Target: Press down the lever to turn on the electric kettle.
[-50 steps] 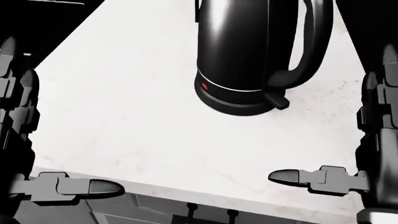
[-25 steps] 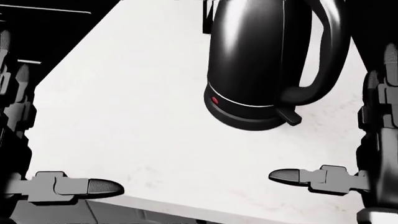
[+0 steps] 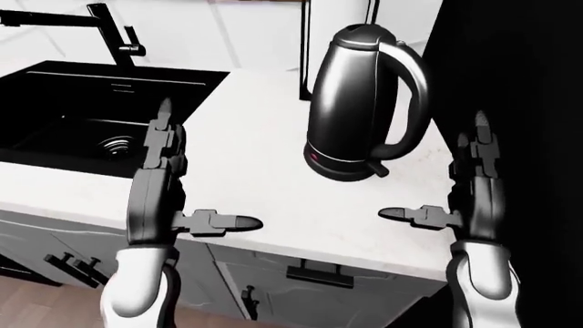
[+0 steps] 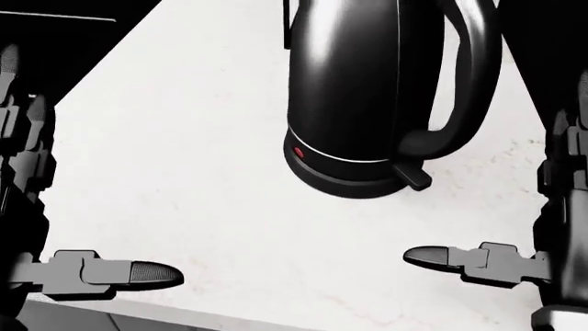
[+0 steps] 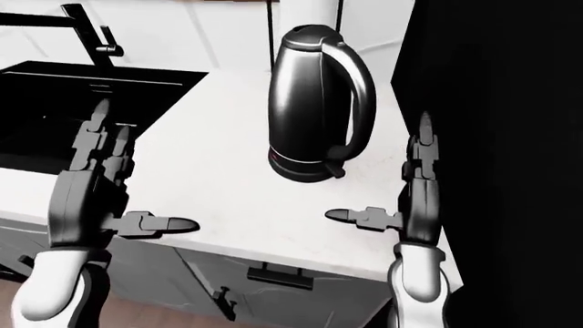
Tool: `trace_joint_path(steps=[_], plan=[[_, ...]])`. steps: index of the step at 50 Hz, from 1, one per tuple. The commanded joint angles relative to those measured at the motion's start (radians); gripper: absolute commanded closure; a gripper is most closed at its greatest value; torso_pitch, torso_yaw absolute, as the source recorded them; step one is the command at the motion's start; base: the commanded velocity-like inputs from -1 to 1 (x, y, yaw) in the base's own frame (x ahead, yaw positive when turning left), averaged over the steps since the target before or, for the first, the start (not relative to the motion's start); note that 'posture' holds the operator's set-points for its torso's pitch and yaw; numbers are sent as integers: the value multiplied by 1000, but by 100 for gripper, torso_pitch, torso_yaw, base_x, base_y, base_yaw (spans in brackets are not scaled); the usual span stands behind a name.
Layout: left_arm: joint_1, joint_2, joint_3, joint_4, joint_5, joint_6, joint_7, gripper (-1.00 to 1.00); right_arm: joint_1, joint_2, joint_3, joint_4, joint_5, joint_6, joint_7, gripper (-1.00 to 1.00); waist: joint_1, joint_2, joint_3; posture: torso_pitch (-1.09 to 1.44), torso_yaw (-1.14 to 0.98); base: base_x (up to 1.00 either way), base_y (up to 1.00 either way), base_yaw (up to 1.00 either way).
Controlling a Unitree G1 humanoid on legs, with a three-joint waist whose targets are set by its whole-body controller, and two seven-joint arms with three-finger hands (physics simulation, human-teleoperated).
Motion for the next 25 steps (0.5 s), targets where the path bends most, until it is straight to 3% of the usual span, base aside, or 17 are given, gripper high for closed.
trace_joint_path(steps=[1, 8, 12, 14, 16, 18, 20, 22, 23, 25], plan=[[-17, 2, -2, -27, -1, -31, 3, -100, -17, -7, -4, -35, -1, -27, -3, -100, -1, 2, -9, 0, 0, 8, 0, 0], [-17, 2, -1, -25, -2, -32, 4, -100, -17, -7, -4, -34, -2, -29, -2, -100, -2, -8, -8, 0, 0, 8, 0, 0], [-14, 2, -1, -23, -2, -37, 5, -100, -17, -7, -3, -34, -3, -29, -1, -100, -7, 14, -2, 0, 0, 8, 0, 0], [-13, 1, -3, -24, -1, -37, 5, -100, -16, -7, -3, -31, -3, -32, -1, -100, -7, 52, 2, 0, 0, 8, 0, 0], [-13, 2, -2, -26, -1, -36, 4, -100, -16, -7, -4, -30, -3, -34, 0, -100, -4, 36, -2, 0, 0, 8, 0, 0], [-12, 1, -4, -24, 0, -39, 5, -100, -15, -7, -3, -34, -3, -32, 1, -100, 1, 50, 0, 0, 0, 8, 0, 0], [-12, 1, -2, -23, -1, -40, 4, -100, -16, -7, -3, -32, -3, -32, 2, -100, 3, 44, -9, 0, 0, 8, 0, 0], [-12, 1, -3, -23, 0, -40, 5, -100, -16, -7, -4, -29, -6, -35, -1, -100, 5, 31, -7, 0, 0, 8, 0, 0], [-10, 0, -5, -26, 1, -38, 5, -100, -19, -6, -4, -23, -3, -34, -1, -100, 7, 16, 9, 0, 0, 0, 0, 0], [-8, -1, -5, -30, 1, -36, 4, -100, -19, -7, -2, -23, -7, -34, -2, -100, 14, -5, 1, 0, 0, 0, 0, 0]])
